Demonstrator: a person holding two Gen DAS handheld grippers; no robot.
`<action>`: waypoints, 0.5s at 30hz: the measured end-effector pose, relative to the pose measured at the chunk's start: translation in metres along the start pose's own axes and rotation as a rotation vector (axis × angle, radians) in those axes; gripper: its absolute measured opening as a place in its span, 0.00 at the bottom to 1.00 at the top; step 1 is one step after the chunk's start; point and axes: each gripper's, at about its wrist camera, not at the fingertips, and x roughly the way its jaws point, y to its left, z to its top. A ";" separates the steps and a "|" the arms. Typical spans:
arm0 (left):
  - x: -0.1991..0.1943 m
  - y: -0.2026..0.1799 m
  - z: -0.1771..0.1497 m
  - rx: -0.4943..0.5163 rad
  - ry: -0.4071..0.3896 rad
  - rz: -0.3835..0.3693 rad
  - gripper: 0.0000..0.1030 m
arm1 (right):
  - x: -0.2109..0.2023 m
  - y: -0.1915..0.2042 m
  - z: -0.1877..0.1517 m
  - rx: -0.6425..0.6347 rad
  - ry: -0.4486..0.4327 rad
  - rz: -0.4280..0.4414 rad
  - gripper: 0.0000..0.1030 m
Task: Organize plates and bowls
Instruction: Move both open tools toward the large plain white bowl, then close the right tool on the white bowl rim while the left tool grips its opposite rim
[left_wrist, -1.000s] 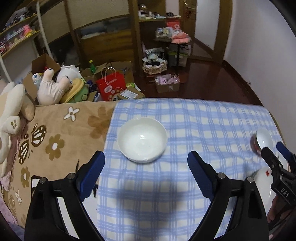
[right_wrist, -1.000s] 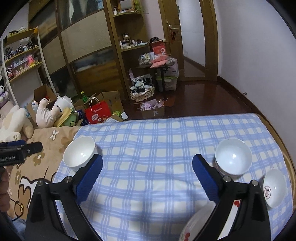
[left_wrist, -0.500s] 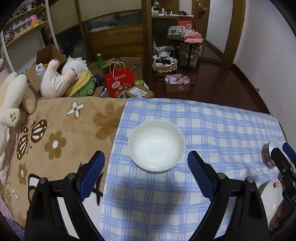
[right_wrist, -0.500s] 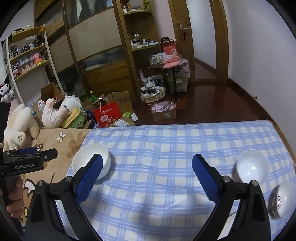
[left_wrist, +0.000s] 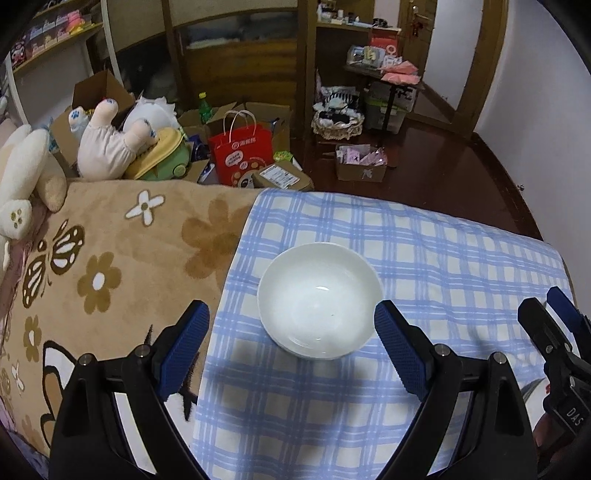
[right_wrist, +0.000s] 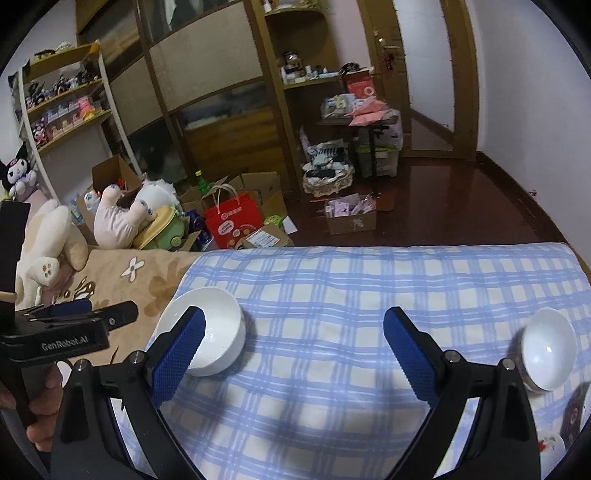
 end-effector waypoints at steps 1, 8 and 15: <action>0.006 0.003 0.000 -0.008 0.011 0.002 0.87 | 0.005 0.003 0.000 -0.007 0.005 0.004 0.98; 0.037 0.025 -0.002 -0.070 0.061 0.057 0.87 | 0.043 0.024 0.006 -0.049 0.048 0.029 0.98; 0.078 0.037 -0.009 -0.086 0.153 0.125 0.87 | 0.092 0.041 0.005 -0.062 0.127 0.052 0.98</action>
